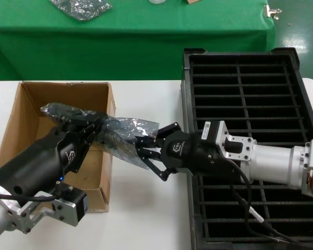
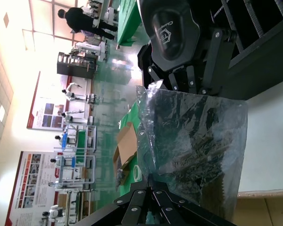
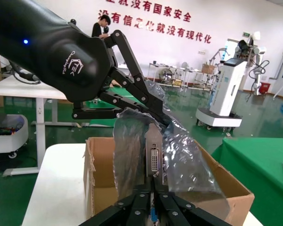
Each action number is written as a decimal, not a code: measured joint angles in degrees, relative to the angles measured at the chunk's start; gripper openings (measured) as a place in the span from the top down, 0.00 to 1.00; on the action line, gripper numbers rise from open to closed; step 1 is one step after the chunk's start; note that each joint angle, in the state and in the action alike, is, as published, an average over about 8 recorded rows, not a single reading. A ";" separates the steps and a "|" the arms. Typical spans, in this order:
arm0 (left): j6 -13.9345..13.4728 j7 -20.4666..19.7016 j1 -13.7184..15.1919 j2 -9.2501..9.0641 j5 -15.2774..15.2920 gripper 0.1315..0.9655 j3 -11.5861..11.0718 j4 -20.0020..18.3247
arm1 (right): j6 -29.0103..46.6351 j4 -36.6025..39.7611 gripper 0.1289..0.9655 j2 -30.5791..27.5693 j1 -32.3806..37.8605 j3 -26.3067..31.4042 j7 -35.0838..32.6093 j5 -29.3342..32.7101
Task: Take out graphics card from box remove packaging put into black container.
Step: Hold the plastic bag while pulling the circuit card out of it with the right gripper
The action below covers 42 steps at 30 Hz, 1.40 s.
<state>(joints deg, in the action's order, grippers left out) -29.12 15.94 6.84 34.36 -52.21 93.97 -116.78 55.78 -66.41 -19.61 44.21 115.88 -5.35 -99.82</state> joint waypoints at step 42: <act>0.00 0.00 0.00 0.00 0.00 0.99 0.00 0.00 | -2.02 2.48 0.61 2.73 0.03 0.01 -0.41 0.67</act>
<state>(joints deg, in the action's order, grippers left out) -29.12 15.95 6.84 34.36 -52.21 93.97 -116.78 53.76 -63.94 -16.88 44.24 115.89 -5.75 -99.15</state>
